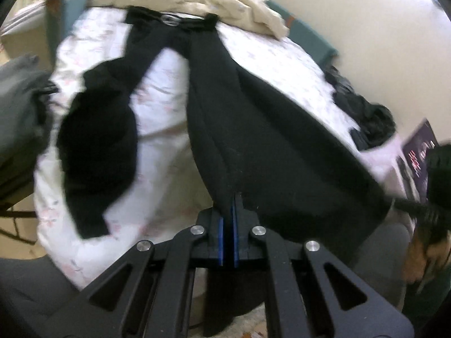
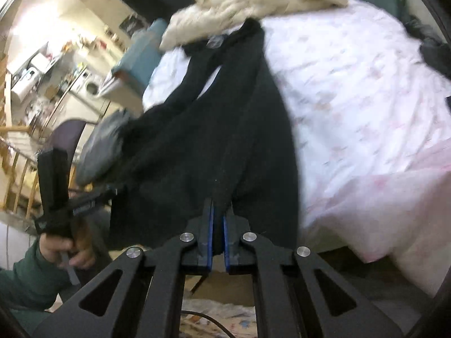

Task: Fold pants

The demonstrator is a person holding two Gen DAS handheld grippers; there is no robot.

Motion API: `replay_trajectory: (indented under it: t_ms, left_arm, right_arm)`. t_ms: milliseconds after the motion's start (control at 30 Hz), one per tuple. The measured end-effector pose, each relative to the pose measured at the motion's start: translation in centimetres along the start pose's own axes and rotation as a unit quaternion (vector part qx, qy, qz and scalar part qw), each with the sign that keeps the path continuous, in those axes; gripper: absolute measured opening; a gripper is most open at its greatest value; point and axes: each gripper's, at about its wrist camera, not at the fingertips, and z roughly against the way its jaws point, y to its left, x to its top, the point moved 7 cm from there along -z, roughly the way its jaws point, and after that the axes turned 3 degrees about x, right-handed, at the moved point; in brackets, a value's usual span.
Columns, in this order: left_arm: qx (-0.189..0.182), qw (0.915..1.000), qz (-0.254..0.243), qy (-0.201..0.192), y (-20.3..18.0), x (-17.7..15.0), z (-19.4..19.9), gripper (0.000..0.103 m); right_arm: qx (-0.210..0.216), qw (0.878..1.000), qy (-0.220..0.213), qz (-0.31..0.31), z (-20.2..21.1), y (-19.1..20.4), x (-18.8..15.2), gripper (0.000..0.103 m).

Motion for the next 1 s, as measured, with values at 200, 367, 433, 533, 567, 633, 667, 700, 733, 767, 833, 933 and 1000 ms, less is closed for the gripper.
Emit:
replay_trajectory:
  t_ms: [200, 367, 433, 533, 567, 633, 667, 700, 733, 767, 833, 933, 1000]
  left_arm:
    - [0.101, 0.9944, 0.033, -0.002, 5.0, 0.1, -0.4, 0.003]
    - [0.114, 0.9906, 0.064, 0.039, 7.7, -1.8, -2.0, 0.003]
    - [0.114, 0.9907, 0.065, 0.036, 7.9, -1.7, -1.8, 0.003]
    - [0.114, 0.9908, 0.064, 0.034, 7.3, -1.7, -1.6, 0.003]
    - [0.112, 0.9909, 0.065, 0.036, 7.1, -1.6, -1.7, 0.003]
    - [0.110, 0.9913, 0.060, 0.037, 6.4, -1.4, -2.0, 0.003]
    - [0.110, 0.9916, 0.058, 0.037, 6.1, -1.2, -2.1, 0.003]
    - [0.109, 0.9918, 0.055, 0.037, 5.9, -1.2, -2.2, 0.003]
    - [0.109, 0.9919, 0.053, 0.038, 5.7, -1.0, -2.3, 0.003]
    - [0.109, 0.9919, 0.053, 0.038, 5.7, -1.0, -2.3, 0.003]
    - [0.106, 0.9918, 0.058, 0.041, 5.8, -1.1, -2.4, 0.003]
    - [0.091, 0.9929, 0.048, 0.059, 4.8, -1.9, -3.0, 0.003]
    - [0.074, 0.9938, 0.029, 0.079, 3.0, -2.6, -3.9, 0.003]
  right_arm:
    - [0.059, 0.988, 0.112, -0.083, -9.9, -1.7, -4.3, 0.020]
    - [0.003, 0.979, 0.110, -0.172, -11.1, -7.2, -5.0, 0.033]
    - [-0.028, 0.974, 0.084, -0.210, -10.2, -9.9, -4.7, 0.064]
    - [-0.092, 0.963, 0.066, -0.243, -9.6, -13.1, -4.9, 0.070]
    - [-0.102, 0.961, 0.068, -0.247, -9.8, -13.6, -5.0, 0.070]
    - [-0.105, 0.960, 0.082, -0.245, -10.6, -13.9, -5.2, 0.070]
    - [-0.098, 0.961, 0.095, -0.241, -11.2, -14.0, -5.5, 0.065]
    - [-0.085, 0.962, 0.113, -0.232, -12.2, -13.6, -5.8, 0.041]
    - [-0.078, 0.964, 0.125, -0.222, -12.8, -13.2, -6.0, 0.024]
    - [-0.086, 0.965, 0.134, -0.207, -13.2, -12.8, -6.2, 0.005]
    - [-0.101, 0.972, 0.109, -0.181, -11.7, -12.2, -5.3, 0.003]
    - [-0.105, 0.983, 0.039, -0.147, -5.9, -11.4, -2.4, 0.002]
    - [-0.152, 0.982, 0.003, -0.108, -1.3, -11.3, -0.6, 0.002]
